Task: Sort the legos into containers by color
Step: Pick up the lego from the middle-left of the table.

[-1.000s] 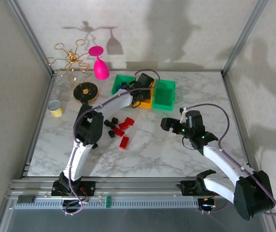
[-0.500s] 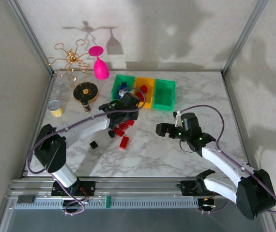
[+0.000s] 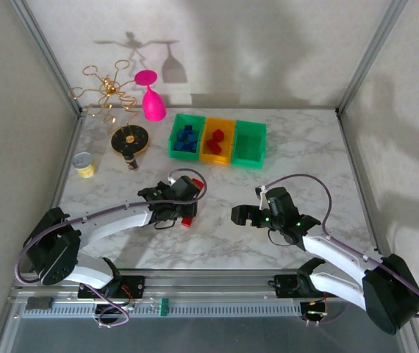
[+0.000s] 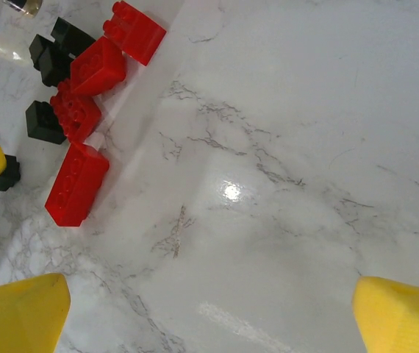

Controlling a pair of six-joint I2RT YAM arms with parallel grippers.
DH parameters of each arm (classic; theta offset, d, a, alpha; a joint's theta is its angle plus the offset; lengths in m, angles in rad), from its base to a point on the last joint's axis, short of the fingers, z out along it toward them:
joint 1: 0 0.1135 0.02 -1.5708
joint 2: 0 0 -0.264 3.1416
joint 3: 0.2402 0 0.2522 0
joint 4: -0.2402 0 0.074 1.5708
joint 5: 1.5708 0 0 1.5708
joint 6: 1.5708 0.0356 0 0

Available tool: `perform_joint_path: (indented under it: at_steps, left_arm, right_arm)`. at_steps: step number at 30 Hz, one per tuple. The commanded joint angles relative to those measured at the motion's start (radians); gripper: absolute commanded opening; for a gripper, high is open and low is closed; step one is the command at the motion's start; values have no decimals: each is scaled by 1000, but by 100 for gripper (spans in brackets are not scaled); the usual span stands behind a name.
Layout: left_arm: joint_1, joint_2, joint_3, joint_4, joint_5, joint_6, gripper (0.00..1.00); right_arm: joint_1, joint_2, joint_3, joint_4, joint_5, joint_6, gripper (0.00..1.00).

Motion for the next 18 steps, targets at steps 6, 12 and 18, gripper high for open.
perform_joint_path:
  at_steps: [6,12,18]
  left_arm:
    - [-45,66,-44,45,45,-56,58]
    - [-51,150,-47,60,25,-46,61]
    - [-53,190,-50,95,40,-40,56]
  right_arm:
    - [9,21,-2,34,37,24,99]
    - [8,37,3,36,40,19,99]
    - [9,33,1,32,45,13,99]
